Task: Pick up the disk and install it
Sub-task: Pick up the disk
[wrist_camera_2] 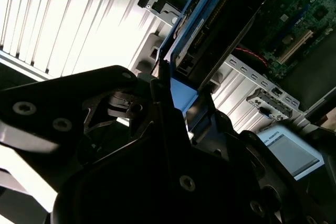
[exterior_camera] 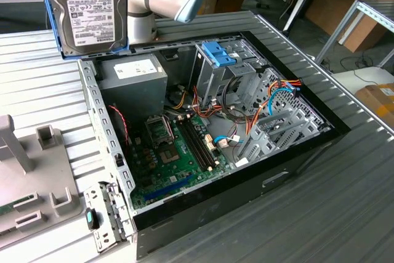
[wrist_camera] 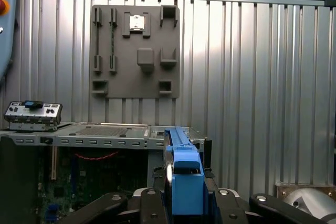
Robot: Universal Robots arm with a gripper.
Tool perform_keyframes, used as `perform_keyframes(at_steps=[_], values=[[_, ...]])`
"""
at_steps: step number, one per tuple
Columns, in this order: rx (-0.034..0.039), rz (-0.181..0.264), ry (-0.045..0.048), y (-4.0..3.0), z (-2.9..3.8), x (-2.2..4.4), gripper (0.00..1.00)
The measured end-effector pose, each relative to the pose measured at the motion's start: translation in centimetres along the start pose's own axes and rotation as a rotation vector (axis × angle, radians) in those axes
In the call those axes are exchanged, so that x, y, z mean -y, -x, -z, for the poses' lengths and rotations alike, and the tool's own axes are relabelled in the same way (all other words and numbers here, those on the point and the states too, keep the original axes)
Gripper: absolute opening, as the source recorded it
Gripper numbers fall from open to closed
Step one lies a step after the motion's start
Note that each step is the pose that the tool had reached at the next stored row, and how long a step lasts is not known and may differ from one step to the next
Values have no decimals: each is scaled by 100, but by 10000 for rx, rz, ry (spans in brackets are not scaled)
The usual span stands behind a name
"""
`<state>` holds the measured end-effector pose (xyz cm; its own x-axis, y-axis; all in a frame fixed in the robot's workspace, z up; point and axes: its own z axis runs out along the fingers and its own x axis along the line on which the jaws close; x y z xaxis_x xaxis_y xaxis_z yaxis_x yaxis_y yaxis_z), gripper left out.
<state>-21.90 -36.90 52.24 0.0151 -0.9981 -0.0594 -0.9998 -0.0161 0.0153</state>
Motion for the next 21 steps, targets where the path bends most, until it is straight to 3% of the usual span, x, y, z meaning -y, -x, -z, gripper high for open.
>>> perform_keyframes(at_steps=[2, 13, 21], values=[[0, 1, -1, -1, 0, 46, 36], [0, 1, 0, -1, 1, 64, 36], [0, 0, 0, -3, 3, 220, 36]])
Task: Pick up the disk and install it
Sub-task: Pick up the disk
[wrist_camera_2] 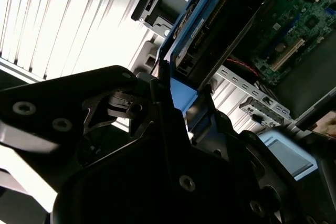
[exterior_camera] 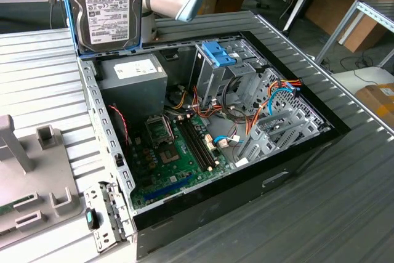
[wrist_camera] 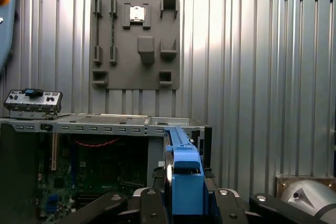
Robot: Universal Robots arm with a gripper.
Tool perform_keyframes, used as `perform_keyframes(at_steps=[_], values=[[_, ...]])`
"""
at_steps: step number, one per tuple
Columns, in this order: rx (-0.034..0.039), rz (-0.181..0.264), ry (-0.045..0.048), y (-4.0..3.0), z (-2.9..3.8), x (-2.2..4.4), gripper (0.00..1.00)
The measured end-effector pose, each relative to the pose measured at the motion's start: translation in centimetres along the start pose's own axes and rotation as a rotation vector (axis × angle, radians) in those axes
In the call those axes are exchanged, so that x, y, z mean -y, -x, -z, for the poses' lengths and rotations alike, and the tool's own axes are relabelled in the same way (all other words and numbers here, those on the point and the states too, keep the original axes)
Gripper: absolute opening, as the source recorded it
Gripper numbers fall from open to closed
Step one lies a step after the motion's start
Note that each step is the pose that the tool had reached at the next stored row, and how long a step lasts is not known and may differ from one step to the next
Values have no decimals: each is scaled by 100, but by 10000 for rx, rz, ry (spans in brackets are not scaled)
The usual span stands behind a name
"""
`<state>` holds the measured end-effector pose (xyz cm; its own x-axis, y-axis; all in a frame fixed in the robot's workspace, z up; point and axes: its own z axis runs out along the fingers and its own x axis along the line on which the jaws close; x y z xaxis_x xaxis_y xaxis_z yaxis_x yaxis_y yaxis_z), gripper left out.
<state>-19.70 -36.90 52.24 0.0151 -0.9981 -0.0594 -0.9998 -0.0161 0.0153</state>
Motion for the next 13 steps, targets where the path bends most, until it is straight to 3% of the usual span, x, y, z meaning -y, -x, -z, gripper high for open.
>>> perform_keyframes(at_steps=[7, 13], values=[[0, 0, 0, -2, 2, 127, 36], [0, 2, 0, -2, 2, 137, 36]])
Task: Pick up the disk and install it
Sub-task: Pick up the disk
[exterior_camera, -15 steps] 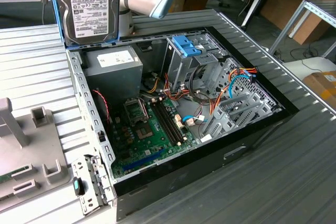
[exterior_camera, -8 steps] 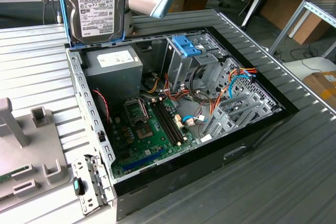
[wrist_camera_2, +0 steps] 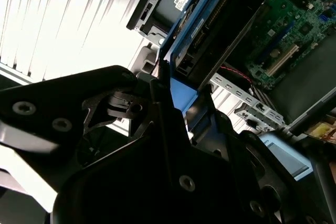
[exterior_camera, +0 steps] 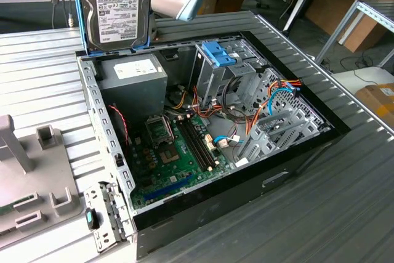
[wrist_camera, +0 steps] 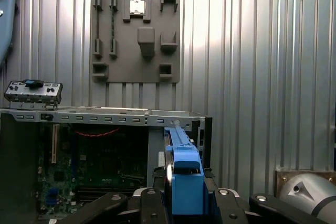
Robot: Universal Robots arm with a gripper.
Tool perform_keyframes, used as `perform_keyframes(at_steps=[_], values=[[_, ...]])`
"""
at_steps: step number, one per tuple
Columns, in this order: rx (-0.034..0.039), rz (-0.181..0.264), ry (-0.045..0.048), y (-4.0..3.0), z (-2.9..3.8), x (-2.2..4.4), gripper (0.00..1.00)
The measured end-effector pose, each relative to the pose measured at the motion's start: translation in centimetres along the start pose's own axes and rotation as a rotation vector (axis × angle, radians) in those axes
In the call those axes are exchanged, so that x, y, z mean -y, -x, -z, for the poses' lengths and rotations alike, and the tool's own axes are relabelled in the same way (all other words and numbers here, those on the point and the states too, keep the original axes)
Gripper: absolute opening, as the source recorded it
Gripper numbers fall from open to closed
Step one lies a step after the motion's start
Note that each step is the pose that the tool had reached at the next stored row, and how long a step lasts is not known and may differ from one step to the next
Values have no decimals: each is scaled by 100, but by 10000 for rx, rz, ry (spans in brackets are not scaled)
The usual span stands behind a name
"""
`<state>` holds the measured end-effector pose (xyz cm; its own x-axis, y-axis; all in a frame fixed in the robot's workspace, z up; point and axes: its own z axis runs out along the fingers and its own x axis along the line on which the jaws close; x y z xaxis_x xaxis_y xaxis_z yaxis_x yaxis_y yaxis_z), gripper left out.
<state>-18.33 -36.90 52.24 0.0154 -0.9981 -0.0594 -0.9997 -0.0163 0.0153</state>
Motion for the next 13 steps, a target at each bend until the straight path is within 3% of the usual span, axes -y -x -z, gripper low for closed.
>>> perform_keyframes(at_steps=[7, 10, 11, 12, 13], values=[[0, -3, 0, -2, 2, 98, 36], [0, -3, -1, -2, 2, 102, 36], [0, -3, 0, -2, 3, 156, 36], [1, -2, -1, -4, 4, 273, 36], [0, -2, 0, -5, 5, 300, 36]])
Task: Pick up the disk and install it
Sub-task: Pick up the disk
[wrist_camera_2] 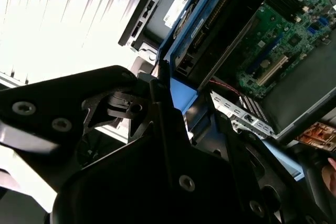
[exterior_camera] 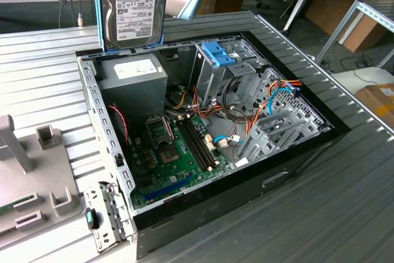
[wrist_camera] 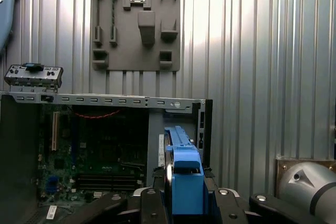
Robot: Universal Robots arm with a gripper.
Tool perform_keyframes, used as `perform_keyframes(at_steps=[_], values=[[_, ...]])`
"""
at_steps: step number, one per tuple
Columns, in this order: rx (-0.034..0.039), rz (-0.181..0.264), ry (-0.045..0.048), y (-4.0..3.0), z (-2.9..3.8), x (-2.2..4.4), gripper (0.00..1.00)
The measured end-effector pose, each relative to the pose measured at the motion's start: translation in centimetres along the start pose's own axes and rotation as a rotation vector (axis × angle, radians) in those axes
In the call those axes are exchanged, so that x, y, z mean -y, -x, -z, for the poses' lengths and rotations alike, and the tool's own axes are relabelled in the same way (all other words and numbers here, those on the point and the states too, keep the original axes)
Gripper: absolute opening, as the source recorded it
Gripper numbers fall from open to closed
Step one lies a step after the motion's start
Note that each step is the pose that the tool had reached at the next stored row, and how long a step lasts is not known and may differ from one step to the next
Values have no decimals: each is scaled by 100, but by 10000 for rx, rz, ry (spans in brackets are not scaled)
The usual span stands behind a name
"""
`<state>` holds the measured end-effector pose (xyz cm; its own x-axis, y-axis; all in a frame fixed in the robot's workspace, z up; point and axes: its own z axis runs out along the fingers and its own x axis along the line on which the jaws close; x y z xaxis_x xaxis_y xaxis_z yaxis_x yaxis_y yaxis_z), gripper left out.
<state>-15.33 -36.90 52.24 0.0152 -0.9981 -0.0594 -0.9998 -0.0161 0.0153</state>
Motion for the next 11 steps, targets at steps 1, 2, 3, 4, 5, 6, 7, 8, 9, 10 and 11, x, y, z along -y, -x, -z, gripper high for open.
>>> perform_keyframes(at_steps=[1, 2, 3, 4, 5, 6, 7, 8, 9, 10, 11], values=[[0, 1, -1, 0, 0, 12, 36], [1, 0, -1, 0, 0, 25, 36], [1, 0, 0, -1, 0, 40, 36], [0, 0, 0, -1, 1, 51, 36], [0, -1, 0, -1, 1, 57, 36], [0, -1, 0, -1, 1, 57, 36], [1, -2, -1, -1, 0, 58, 36], [0, 0, 0, -1, 1, 59, 36], [0, 2, 0, -7, 1, 60, 36], [1, 0, -1, -22, 2, 59, 36], [0, 0, 0, -33, 3, 59, 36]])
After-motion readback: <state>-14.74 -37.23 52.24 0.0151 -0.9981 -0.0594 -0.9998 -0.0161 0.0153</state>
